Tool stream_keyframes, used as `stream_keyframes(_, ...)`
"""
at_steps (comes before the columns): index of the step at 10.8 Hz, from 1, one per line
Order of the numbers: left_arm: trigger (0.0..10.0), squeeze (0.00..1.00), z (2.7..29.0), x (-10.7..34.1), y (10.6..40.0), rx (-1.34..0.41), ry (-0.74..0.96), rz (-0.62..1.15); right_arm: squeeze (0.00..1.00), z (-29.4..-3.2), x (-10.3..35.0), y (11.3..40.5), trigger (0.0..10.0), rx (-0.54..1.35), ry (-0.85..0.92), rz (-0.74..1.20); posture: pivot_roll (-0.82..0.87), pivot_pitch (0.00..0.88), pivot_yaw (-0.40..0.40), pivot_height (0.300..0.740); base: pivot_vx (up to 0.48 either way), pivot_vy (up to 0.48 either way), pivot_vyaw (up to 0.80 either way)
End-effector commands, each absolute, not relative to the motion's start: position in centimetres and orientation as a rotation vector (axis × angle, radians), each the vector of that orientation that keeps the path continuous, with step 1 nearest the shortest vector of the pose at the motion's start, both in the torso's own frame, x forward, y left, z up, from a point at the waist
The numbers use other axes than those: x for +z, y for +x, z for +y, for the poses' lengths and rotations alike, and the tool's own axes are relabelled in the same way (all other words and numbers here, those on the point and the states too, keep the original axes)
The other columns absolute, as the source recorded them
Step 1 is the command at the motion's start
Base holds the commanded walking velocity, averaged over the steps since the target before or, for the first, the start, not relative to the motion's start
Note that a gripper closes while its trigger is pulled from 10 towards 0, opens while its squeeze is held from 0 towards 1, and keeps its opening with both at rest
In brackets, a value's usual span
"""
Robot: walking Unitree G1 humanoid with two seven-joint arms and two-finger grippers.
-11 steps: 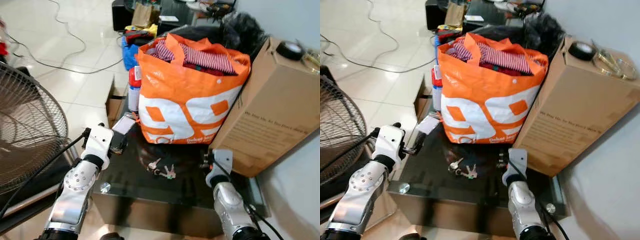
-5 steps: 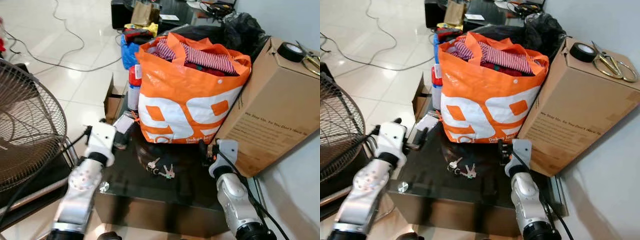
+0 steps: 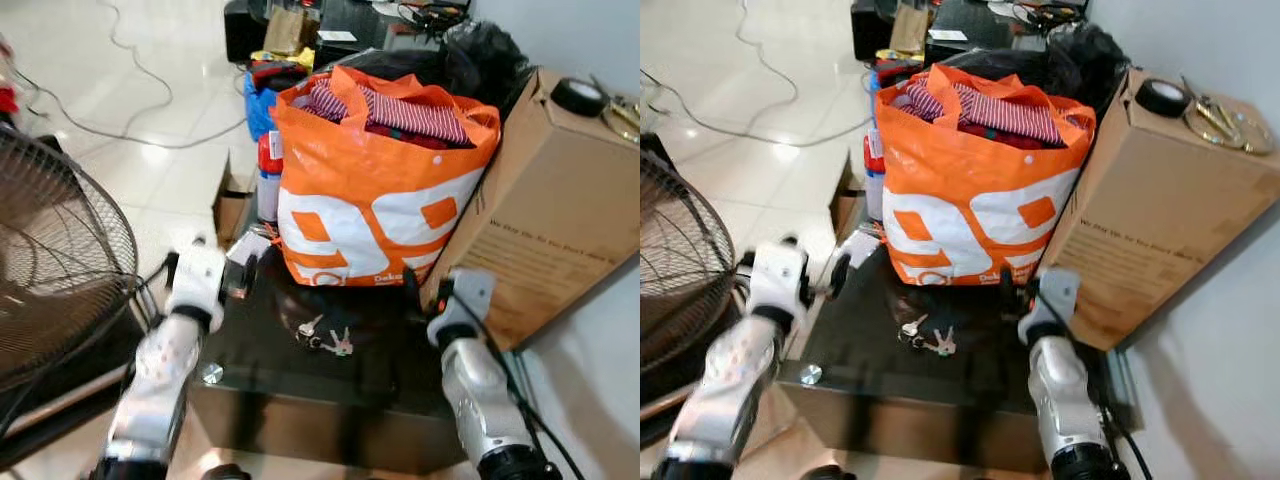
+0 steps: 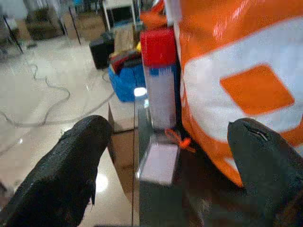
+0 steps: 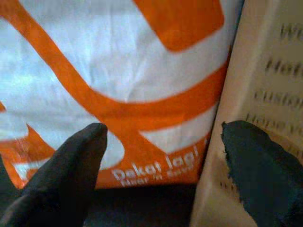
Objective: Hang keys on a hook
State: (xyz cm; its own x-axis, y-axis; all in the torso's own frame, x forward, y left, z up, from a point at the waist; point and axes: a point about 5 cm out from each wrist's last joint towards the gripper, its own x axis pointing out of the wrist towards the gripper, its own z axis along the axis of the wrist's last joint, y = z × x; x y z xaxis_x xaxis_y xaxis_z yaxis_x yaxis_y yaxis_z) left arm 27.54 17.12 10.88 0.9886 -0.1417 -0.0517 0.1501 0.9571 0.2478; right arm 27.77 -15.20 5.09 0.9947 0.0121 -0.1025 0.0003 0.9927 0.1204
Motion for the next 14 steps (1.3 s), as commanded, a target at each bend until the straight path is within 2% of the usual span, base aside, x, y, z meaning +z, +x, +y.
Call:
stream_keyframes(1, 10.0, 0.0, 16.8, 10.6, 27.7, -0.179, 0.265, 0.042, 1.0, -16.8, 10.6, 29.1, 10.0, -0.001, 0.062, -0.064, 0.03, 0.0, -0.051, 0.74, 0.0, 0.0, 0.0)
stream_keyframes(4, 10.0, 0.0, 17.0, 10.5, 27.8, -0.225, 0.278, 0.053, 1.0, -16.9, 10.3, 28.5, 10.0, -0.041, 0.034, -0.041, -0.01, 0.0, 0.008, 0.74, 0.0, 0.0, 0.0)
stream_keyframes(7, 10.0, 0.0, 17.5, 10.7, 27.1, -0.193, 0.294, 0.058, 1.0, -16.2, 9.5, 27.4, 10.0, -0.022, 0.009, 0.014, 0.04, 0.0, -0.045, 0.74, 0.0, 0.0, 0.0)
stream_keyframes(8, 10.0, 0.0, 18.1, 10.6, 26.0, -0.177, 0.299, 0.068, 0.0, -15.7, 8.9, 26.8, 10.0, 0.001, 0.026, 0.046, 0.06, 0.0, -0.06, 0.74, 0.0, 0.0, 0.0)
stream_keyframes(10, 10.0, 0.0, 18.0, 10.4, 24.9, -0.178, 0.291, 0.091, 0.0, -15.6, 8.4, 25.4, 10.0, 0.042, 0.047, 0.102, 0.05, 0.0, -0.056, 0.74, 0.0, 0.0, 0.0)
stream_keyframes(11, 10.0, 0.0, 17.6, 10.3, 25.7, -0.203, 0.286, 0.094, 0.0, -16.3, 8.5, 25.0, 10.0, 0.003, 0.053, 0.107, 0.02, 0.0, -0.023, 0.74, 0.0, 0.0, 0.0)
stream_keyframes(13, 10.0, 0.0, 16.2, 10.6, 26.4, -0.244, 0.29, 0.077, 0.0, -17.3, 9.0, 25.6, 10.0, -0.054, 0.091, 0.124, 0.02, 0.0, -0.046, 0.74, 0.0, 0.0, 0.0)
stream_keyframes(14, 10.0, 0.0, 16.5, 10.6, 26.2, -0.21, 0.272, 0.079, 0.0, -17.7, 9.1, 25.8, 10.0, -0.067, 0.088, 0.133, 0.02, 0.0, -0.058, 0.74, 0.0, 0.0, 0.0)
